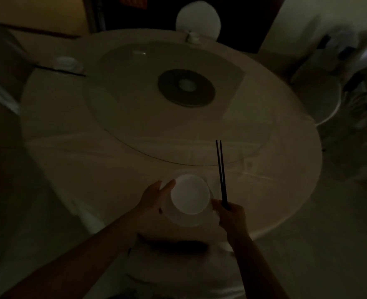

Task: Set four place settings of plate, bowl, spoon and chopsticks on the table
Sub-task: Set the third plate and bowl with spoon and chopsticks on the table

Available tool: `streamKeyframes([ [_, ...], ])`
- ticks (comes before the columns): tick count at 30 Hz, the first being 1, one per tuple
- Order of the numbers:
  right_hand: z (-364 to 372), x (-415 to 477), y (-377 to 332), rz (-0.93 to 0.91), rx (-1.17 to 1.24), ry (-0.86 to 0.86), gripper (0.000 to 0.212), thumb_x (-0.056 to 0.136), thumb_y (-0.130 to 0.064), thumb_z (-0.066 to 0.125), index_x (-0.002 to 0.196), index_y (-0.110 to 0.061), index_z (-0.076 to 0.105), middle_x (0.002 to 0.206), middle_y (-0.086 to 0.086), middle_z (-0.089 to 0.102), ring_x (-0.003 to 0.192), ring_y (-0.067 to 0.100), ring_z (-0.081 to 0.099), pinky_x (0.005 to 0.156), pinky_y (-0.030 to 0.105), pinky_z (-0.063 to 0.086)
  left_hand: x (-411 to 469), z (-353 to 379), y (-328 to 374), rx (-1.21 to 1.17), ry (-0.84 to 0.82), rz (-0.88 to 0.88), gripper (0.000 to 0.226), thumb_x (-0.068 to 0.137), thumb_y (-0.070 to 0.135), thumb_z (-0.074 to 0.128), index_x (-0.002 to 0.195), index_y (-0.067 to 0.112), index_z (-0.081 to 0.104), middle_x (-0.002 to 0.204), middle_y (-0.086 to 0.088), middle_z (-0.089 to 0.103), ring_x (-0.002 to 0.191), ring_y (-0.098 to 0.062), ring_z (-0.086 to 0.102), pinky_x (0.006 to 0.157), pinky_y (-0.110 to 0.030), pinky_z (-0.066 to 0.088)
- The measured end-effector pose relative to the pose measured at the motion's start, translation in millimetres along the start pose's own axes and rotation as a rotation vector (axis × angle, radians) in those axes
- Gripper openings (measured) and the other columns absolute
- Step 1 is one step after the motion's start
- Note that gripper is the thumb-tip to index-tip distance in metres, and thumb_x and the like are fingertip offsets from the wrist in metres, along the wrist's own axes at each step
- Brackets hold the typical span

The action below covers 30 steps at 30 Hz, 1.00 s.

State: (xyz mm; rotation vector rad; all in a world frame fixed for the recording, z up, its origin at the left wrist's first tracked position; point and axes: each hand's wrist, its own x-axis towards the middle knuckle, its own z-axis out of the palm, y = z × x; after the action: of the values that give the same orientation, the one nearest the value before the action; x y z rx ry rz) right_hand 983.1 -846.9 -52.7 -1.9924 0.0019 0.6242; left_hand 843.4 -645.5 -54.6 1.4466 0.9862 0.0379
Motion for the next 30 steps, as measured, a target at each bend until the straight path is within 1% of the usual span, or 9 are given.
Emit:
streamKeyframes([
  [6, 9, 67, 30, -0.004, -0.077, -0.105, 0.017, 0.080, -0.033, 0.080, 0.073, -0.017, 0.079, 0.054, -0.007, 0.063, 0.047, 0.011, 0.053, 0.046, 0.025, 0.041, 35, 30, -28, -0.057, 0.141, -0.099, 0.050, 0.086, 0.063, 0.054, 0.115, 0.023, 0.062, 0.107, 0.002, 0.064, 0.088, -0.018, 0.063, 0.054, -0.027, 0.049],
  [10, 15, 100, 52, -0.015, -0.139, -0.148, 0.024, 0.079, -0.037, 0.078, 0.059, -0.025, 0.075, 0.051, -0.005, 0.067, 0.045, 0.007, 0.059, 0.045, 0.023, 0.045, 59, 51, -45, -0.066, 0.242, -0.132, 0.051, 0.089, 0.056, 0.056, 0.124, 0.019, 0.059, 0.121, -0.005, 0.063, 0.095, -0.021, 0.061, 0.077, -0.037, 0.053],
  [14, 20, 120, 69, -0.018, -0.167, -0.180, 0.029, 0.080, -0.039, 0.075, 0.070, -0.012, 0.072, 0.056, -0.005, 0.068, 0.056, 0.010, 0.062, 0.054, 0.026, 0.049, 72, 60, -51, -0.018, 0.300, -0.142, 0.059, 0.089, 0.056, 0.056, 0.134, 0.018, 0.056, 0.132, -0.007, 0.059, 0.116, -0.029, 0.058, 0.097, -0.047, 0.050],
  [16, 23, 124, 74, -0.014, -0.172, -0.197, 0.033, 0.080, -0.040, 0.075, 0.073, -0.008, 0.069, 0.055, -0.004, 0.065, 0.053, 0.011, 0.059, 0.053, 0.026, 0.047, 75, 61, -53, 0.004, 0.316, -0.124, 0.058, 0.089, 0.055, 0.057, 0.134, 0.018, 0.056, 0.134, -0.007, 0.059, 0.117, -0.029, 0.058, 0.097, -0.044, 0.049],
  [19, 26, 126, 79, -0.027, -0.183, -0.222, 0.040, 0.083, -0.040, 0.073, 0.069, -0.002, 0.068, 0.063, 0.013, 0.068, 0.053, 0.014, 0.057, 0.053, 0.027, 0.046, 75, 60, -53, 0.041, 0.327, -0.135, 0.060, 0.090, 0.055, 0.057, 0.137, 0.019, 0.053, 0.138, -0.007, 0.057, 0.121, -0.029, 0.056, 0.096, -0.040, 0.048],
  [21, 26, 125, 80, -0.033, -0.210, -0.232, 0.042, 0.085, -0.041, 0.072, 0.071, -0.002, 0.069, 0.067, 0.015, 0.070, 0.053, 0.013, 0.057, 0.053, 0.025, 0.045, 74, 59, -53, 0.082, 0.323, -0.129, 0.061, 0.090, 0.055, 0.056, 0.139, 0.019, 0.051, 0.140, -0.007, 0.055, 0.123, -0.029, 0.054, 0.097, -0.040, 0.047],
  [24, 28, 125, 82, -0.048, -0.247, -0.241, 0.045, 0.084, -0.043, 0.071, 0.063, -0.004, 0.065, 0.062, 0.014, 0.067, 0.054, 0.015, 0.056, 0.055, 0.027, 0.043, 72, 59, -52, 0.116, 0.307, -0.106, 0.057, 0.092, 0.052, 0.055, 0.139, 0.018, 0.051, 0.140, -0.008, 0.055, 0.124, -0.029, 0.054, 0.101, -0.042, 0.046],
  [27, 29, 127, 82, -0.033, -0.270, -0.226, 0.043, 0.084, -0.045, 0.071, 0.057, -0.011, 0.063, 0.054, 0.002, 0.062, 0.053, 0.013, 0.057, 0.053, 0.027, 0.042, 73, 58, -49, 0.170, 0.312, -0.091, 0.054, 0.094, 0.046, 0.055, 0.139, 0.016, 0.052, 0.139, -0.009, 0.056, 0.126, -0.029, 0.053, 0.103, -0.042, 0.044],
  [30, 25, 127, 82, -0.054, -0.253, -0.205, 0.033, 0.083, -0.044, 0.072, 0.063, -0.018, 0.071, 0.052, -0.007, 0.063, 0.054, 0.003, 0.058, 0.053, 0.023, 0.045, 73, 57, -48, 0.197, 0.274, 0.004, 0.042, 0.096, 0.037, 0.056, 0.127, 0.010, 0.063, 0.123, -0.015, 0.066, 0.114, -0.032, 0.062, 0.096, -0.047, 0.049],
])
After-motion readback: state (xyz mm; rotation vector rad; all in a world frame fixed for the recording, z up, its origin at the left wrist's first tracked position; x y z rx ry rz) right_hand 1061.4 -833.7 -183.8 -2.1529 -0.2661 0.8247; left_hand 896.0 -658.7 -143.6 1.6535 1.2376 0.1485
